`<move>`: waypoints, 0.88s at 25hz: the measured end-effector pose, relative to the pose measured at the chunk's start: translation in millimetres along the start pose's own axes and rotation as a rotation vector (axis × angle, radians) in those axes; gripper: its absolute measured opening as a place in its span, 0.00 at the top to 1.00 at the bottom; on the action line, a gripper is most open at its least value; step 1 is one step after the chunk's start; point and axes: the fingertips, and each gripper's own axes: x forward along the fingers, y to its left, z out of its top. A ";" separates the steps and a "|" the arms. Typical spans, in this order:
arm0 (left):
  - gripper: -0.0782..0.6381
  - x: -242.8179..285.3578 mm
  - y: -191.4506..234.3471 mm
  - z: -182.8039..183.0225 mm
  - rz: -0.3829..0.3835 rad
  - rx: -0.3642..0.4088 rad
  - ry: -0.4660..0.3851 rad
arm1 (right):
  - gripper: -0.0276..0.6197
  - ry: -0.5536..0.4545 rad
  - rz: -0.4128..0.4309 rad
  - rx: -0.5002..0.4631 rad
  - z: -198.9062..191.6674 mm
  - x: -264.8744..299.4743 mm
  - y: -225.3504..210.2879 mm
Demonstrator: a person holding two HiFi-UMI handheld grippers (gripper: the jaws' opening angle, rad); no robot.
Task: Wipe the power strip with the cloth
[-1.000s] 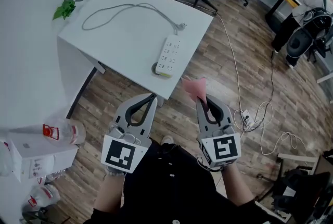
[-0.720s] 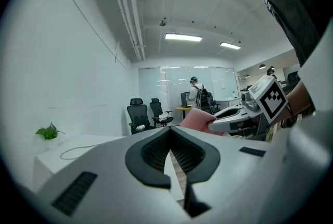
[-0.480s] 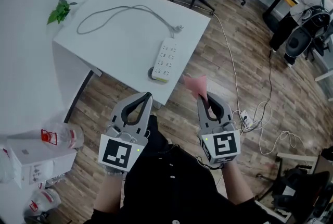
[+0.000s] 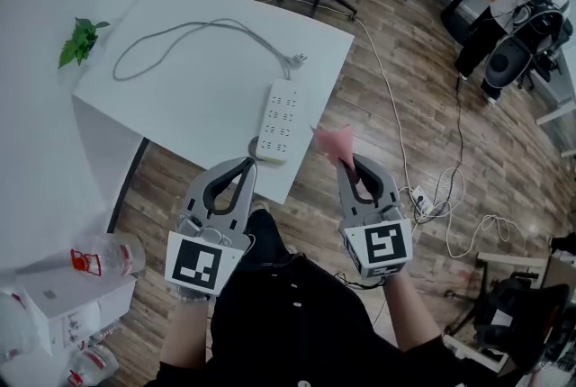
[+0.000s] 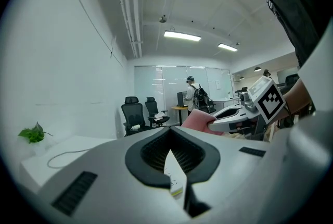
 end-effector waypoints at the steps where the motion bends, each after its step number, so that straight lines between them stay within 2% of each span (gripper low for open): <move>1: 0.88 5.3 4.9 0.0 -0.008 -0.002 0.000 | 0.87 0.013 -0.002 -0.003 0.1 6.4 -1.5; 7: 0.88 32.1 33.0 -9.8 -0.068 -0.005 0.024 | 0.87 0.044 -0.036 -0.005 -4.5 44.1 -12.8; 22: 0.88 75.3 91.6 -13.2 -0.132 -0.010 0.022 | 0.87 0.139 -0.094 -0.022 -16.4 134.6 -40.3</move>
